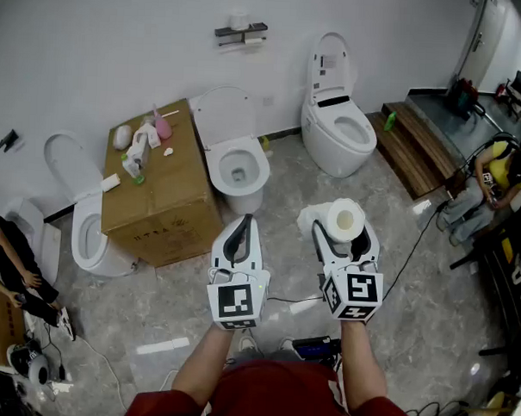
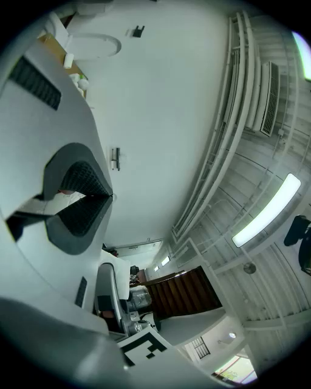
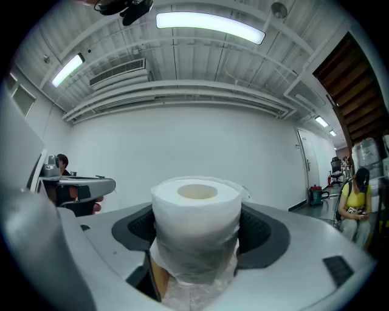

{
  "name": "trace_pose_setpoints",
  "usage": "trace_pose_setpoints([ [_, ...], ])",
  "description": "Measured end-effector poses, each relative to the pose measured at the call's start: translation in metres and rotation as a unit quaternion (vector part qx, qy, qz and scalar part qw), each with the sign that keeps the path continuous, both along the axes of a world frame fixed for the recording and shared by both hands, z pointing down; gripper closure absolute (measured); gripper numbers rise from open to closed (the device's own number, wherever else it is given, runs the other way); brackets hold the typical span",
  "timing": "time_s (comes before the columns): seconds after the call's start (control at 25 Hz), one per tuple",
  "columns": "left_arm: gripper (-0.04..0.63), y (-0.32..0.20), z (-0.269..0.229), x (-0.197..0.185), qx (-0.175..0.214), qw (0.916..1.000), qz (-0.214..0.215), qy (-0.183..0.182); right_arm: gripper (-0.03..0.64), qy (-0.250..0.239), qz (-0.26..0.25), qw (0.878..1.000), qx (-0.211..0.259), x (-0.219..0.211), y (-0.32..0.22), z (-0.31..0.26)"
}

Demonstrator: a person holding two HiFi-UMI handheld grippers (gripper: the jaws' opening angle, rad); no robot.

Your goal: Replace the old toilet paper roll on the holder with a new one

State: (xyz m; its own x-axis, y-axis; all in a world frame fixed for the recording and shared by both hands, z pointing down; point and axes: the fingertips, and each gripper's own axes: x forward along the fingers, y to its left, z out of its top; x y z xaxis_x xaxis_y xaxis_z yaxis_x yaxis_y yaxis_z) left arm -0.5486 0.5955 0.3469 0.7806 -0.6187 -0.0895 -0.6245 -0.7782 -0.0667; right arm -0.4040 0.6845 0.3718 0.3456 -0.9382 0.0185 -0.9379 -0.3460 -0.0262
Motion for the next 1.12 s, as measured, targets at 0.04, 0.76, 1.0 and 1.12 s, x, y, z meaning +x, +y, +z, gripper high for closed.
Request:
trace_pose_setpoints([
  [0.04, 0.58, 0.001, 0.0, 0.002, 0.0, 1.0, 0.0, 0.0, 0.226, 0.0, 0.0, 1.0, 0.0, 0.002, 0.001, 0.0],
  [0.76, 0.58, 0.042, 0.014, 0.052, -0.003, 0.9999, -0.01, -0.011, 0.225, -0.022, -0.014, 1.0, 0.012, 0.052, 0.041, 0.013],
  [1.0, 0.58, 0.045, 0.019, 0.07, -0.005, 0.9998, -0.013, -0.014, 0.225, -0.032, -0.025, 0.999, 0.006, 0.066, 0.043, 0.023],
  [1.12, 0.58, 0.038, 0.022, 0.077, -0.006, 0.9998, -0.013, -0.014, 0.225, -0.032, -0.033, 0.999, 0.008, 0.07, 0.036, 0.024],
])
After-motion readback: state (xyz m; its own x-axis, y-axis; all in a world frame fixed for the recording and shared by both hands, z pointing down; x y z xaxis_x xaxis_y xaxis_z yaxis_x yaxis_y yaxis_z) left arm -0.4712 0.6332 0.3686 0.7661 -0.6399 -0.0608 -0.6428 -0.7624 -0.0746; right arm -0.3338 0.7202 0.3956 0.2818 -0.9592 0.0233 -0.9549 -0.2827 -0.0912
